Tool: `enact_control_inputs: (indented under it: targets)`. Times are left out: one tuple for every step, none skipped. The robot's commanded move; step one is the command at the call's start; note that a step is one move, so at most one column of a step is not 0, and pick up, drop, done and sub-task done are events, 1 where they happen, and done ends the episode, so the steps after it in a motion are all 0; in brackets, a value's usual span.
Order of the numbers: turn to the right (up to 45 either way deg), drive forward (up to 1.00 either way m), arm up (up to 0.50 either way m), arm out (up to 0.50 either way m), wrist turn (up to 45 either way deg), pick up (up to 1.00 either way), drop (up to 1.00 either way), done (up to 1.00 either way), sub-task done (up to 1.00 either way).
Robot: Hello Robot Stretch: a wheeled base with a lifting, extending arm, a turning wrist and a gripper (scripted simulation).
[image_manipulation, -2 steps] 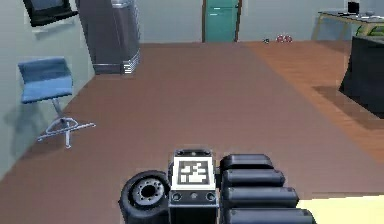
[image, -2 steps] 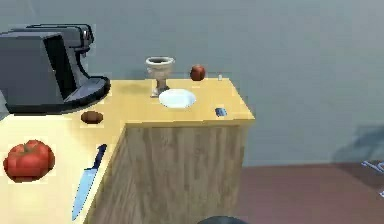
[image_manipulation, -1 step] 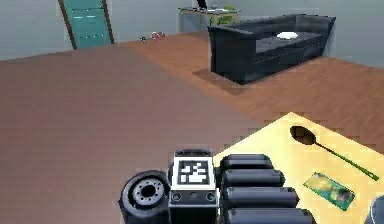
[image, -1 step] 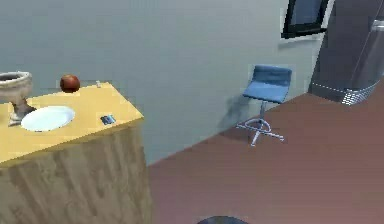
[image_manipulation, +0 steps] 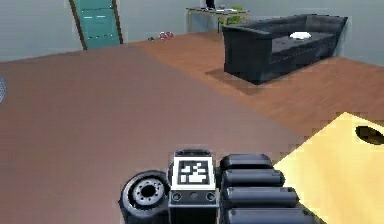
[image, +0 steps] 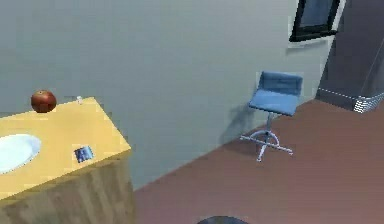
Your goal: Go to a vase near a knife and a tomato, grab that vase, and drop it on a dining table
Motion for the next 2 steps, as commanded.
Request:
enact_control_inputs:
  targets:
    - [45.0,0.0,0.0,0.0,0.0,0.0,0.0,0.0,0.0]
    - [27.0,0.0,0.0,0.0,0.0,0.0,0.0,0.0,0.0]
